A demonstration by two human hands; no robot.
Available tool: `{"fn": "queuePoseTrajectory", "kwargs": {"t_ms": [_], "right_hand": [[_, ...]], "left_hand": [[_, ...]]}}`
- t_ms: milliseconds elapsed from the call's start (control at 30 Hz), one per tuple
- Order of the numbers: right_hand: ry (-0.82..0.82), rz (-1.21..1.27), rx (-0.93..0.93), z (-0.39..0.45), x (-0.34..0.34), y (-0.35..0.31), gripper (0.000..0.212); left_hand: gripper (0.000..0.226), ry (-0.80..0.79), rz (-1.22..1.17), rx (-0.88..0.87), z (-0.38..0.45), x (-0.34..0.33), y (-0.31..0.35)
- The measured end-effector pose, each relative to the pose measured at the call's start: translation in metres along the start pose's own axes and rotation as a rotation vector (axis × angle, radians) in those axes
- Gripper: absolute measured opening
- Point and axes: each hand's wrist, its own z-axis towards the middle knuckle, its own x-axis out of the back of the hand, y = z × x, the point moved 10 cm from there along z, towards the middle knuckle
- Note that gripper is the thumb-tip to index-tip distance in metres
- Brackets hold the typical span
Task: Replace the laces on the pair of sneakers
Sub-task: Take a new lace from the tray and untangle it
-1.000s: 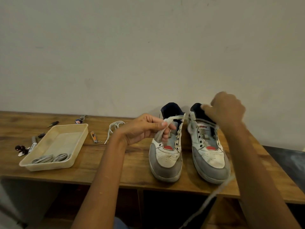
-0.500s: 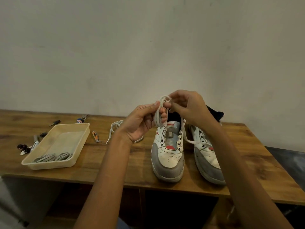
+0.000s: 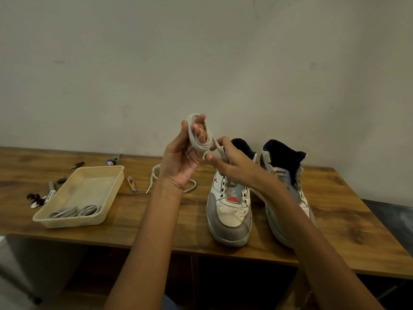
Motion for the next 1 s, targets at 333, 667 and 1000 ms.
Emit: {"fn": "queuePoseTrajectory", "kwargs": {"t_ms": [333,667,1000], "right_hand": [[0.190,0.415,-0.176,-0.001,0.020,0.020,0.017],[0.475,-0.005,0.165,-0.007,0.047,-0.013,0.012],[-0.163,0.235,-0.282,-0.011,-0.003,0.015,0.017]], "left_hand": [[0.036,0.046,0.034,0.006,-0.001,0.008,0.001],[0.037,0.045,0.032,-0.015,0.000,0.011,0.002],[0.022,0.407,0.667,-0.307,0.000,0.032,0.021]]}}
